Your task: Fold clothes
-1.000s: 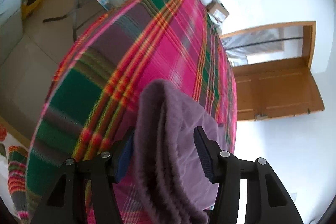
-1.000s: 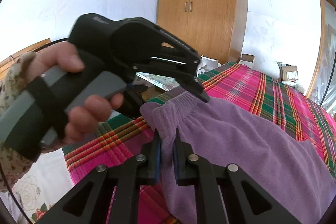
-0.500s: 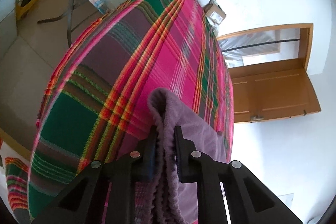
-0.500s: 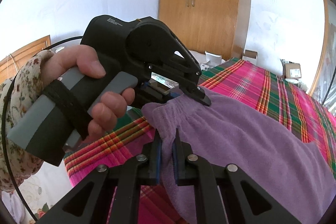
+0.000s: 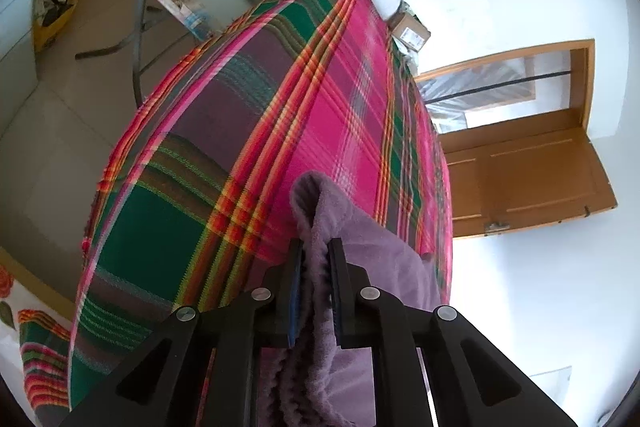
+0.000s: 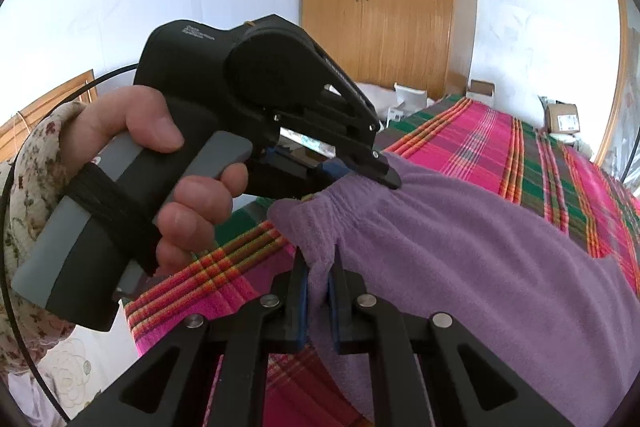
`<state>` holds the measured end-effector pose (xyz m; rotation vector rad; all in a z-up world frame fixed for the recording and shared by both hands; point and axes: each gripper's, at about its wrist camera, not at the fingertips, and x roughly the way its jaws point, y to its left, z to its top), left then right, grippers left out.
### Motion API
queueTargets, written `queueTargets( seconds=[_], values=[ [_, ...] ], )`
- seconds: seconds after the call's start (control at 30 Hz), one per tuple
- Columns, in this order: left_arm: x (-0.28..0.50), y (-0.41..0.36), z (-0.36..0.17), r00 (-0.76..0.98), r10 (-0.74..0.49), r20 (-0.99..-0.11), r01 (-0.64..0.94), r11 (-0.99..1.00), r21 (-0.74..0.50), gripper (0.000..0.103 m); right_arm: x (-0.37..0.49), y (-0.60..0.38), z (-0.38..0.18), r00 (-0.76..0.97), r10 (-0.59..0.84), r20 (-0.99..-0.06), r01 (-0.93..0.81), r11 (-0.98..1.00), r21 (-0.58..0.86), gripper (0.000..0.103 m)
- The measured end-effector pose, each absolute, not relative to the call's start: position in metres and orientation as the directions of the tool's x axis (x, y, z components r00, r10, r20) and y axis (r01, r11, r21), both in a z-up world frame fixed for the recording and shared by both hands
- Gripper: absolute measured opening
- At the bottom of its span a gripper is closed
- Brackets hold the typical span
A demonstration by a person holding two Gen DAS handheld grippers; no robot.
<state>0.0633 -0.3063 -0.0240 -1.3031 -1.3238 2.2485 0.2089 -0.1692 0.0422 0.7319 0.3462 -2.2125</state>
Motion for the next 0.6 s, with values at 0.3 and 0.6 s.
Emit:
queueTargets(
  seconds=[0.3, 0.6],
  values=[
    [0.069, -0.293, -0.005, -0.595, 0.569, -0.568, 0.193, -0.584, -0.788, 0.012, 0.217, -0.142, 0.063, -0.560, -0.626, -0.543, 0.731, -0.681, 0.032, 0.008],
    [0.072, -0.256, 0.037, -0.610, 0.587, -0.532, 0.084, -0.619, -0.781, 0.012, 0.232, -0.100, 0.092, -0.600, -0.653, -0.463, 0.710, -0.701, 0.067, 0.008]
  ],
)
